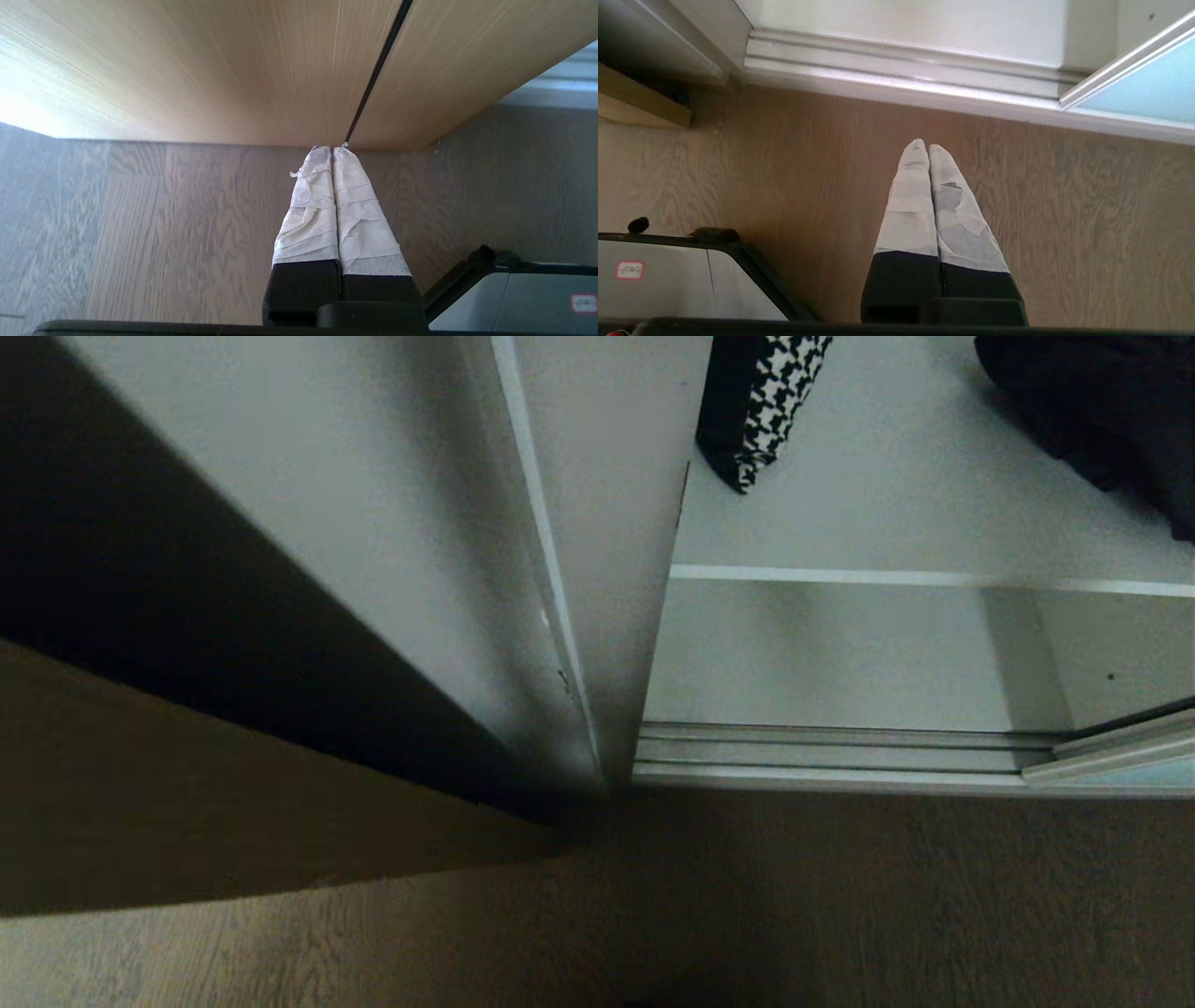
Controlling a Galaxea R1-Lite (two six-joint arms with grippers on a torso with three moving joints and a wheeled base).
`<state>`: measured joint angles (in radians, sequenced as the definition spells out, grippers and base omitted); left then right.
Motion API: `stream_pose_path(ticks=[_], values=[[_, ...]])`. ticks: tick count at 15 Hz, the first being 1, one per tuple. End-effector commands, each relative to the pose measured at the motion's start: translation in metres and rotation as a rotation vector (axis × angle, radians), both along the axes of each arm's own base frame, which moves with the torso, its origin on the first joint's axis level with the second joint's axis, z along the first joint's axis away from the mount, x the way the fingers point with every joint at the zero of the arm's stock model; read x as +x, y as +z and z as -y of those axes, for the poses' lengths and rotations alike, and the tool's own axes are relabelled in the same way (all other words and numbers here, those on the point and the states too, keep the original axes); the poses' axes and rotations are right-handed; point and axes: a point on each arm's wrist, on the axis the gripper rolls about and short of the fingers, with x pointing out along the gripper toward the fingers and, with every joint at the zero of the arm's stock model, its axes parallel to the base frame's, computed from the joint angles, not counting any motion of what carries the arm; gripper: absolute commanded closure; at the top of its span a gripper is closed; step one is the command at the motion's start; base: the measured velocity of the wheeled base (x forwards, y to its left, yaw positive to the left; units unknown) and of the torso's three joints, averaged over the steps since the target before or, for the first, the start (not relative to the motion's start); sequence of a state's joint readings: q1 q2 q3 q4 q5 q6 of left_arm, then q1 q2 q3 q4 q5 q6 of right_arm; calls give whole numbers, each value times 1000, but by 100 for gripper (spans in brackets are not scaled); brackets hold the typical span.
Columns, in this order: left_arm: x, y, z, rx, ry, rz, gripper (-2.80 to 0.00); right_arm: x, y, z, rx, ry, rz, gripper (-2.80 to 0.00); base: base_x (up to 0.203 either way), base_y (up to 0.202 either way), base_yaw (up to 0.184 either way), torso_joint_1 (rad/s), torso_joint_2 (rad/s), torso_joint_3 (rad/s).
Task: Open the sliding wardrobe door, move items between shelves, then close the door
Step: Place the bag on the lower shelf
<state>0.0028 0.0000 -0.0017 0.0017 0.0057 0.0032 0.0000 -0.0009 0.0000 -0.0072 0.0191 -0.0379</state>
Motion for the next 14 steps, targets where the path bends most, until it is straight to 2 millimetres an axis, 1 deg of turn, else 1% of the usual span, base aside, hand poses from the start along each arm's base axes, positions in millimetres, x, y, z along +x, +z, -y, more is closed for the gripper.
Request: stream_pose_path(ticks=[1, 8, 14], values=[[0, 0, 0, 0, 1, -2, 0, 0, 0, 0, 0, 1, 1, 0, 0, 0, 0, -2, 7, -193], [0, 0, 0, 0, 1, -3, 0, 0, 0, 0, 0, 1, 1, 0, 0, 0, 0, 4, 3, -195], [0, 0, 0, 0, -1, -2, 0, 0, 0, 0, 0, 1, 1, 0, 0, 0, 0, 2, 3, -34]])
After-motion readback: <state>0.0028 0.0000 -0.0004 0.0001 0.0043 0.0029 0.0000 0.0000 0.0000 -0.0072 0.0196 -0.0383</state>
